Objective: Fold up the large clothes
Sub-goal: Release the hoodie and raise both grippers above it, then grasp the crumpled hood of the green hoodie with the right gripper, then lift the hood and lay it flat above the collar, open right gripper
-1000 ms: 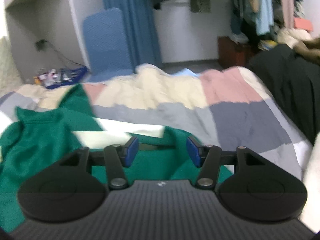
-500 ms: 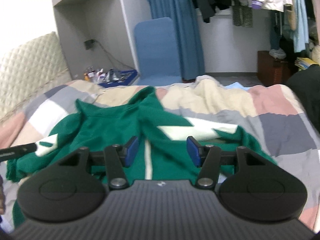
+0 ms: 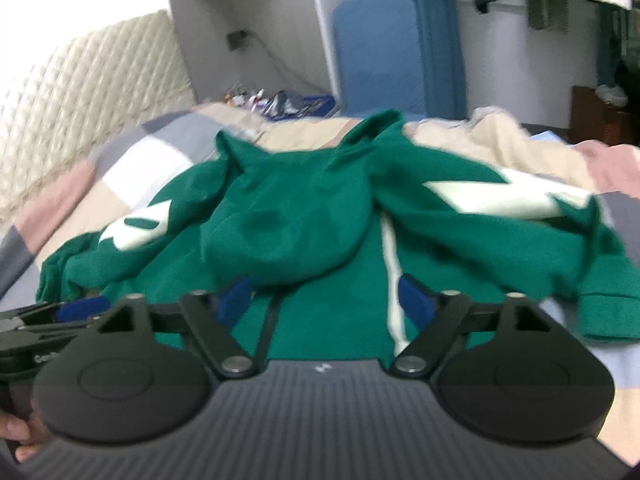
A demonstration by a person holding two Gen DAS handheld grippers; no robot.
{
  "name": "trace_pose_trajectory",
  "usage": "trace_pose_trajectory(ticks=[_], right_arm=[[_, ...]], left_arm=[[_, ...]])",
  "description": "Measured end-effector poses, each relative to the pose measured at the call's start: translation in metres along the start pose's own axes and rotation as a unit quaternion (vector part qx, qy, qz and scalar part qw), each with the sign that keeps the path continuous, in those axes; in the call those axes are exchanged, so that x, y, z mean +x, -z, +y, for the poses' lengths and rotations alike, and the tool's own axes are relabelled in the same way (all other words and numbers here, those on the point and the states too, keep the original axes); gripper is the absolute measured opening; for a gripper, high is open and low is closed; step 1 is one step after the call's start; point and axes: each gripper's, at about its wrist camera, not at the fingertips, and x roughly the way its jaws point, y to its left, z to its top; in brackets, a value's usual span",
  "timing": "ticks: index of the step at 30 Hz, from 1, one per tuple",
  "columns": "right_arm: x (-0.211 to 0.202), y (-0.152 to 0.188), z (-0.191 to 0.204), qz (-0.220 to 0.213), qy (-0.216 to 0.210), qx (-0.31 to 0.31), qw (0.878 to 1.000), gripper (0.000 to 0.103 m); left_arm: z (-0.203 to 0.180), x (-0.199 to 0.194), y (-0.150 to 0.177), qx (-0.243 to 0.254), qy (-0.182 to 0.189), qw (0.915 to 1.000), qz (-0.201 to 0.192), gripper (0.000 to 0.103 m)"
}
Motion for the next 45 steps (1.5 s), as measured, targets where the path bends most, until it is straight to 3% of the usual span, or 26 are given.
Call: trace_pose_trajectory(ticks=[9, 14, 16, 20, 22, 25, 31, 36, 38, 41, 44, 45], right_arm=[[0.112, 0.010, 0.026, 0.030, -0.049, 0.012, 0.998, 0.085], [0.172, 0.010, 0.044, 0.034, -0.055, -0.011, 0.998, 0.085], [0.188, 0.004, 0.049, 0.027, -0.031, -0.024, 0.999, 0.084], [0.216, -0.027, 0.054, 0.020, -0.022, -0.029, 0.999, 0.067], [0.228, -0.047, 0.056, 0.021, -0.019, -0.044, 0.999, 0.040], [0.251, -0.091, 0.061, 0.021, -0.003, -0.057, 0.998, 0.029], [0.298, -0.201, 0.071, -0.016, 0.047, -0.097, 0.994, 0.025], [0.330, -0.272, 0.072, -0.109, 0.068, -0.119, 0.985, 0.025], [0.348, -0.286, 0.067, -0.133, 0.084, -0.115, 0.981, 0.025], [0.377, -0.291, 0.052, -0.120, 0.105, -0.098, 0.982, 0.026], [0.392, -0.281, 0.038, -0.109, 0.104, -0.092, 0.984, 0.032], [0.393, -0.277, 0.032, -0.105, 0.102, -0.086, 0.985, 0.039]], left_arm=[[0.036, 0.025, -0.004, -0.036, -0.010, 0.9993, 0.005, 0.069], [0.054, 0.037, -0.004, -0.072, 0.004, 0.9973, 0.011, 0.068], [0.059, 0.041, -0.002, -0.075, 0.006, 0.9971, 0.011, 0.068], [0.073, 0.058, -0.002, -0.104, 0.010, 0.9944, 0.019, 0.068], [0.079, 0.067, -0.002, -0.120, 0.019, 0.9924, 0.022, 0.068], [0.085, 0.086, -0.003, -0.131, 0.023, 0.9907, 0.028, 0.068], [0.087, 0.118, -0.001, -0.135, 0.029, 0.9900, 0.033, 0.068], [0.090, 0.133, 0.000, -0.126, 0.029, 0.9915, 0.013, 0.068], [0.096, 0.142, 0.004, -0.140, 0.029, 0.9896, 0.014, 0.068], [0.093, 0.149, 0.006, -0.126, 0.021, 0.9917, 0.005, 0.068], [0.088, 0.151, 0.007, -0.114, 0.017, 0.9933, 0.004, 0.068], [0.087, 0.151, 0.008, -0.113, 0.016, 0.9934, 0.004, 0.068]])
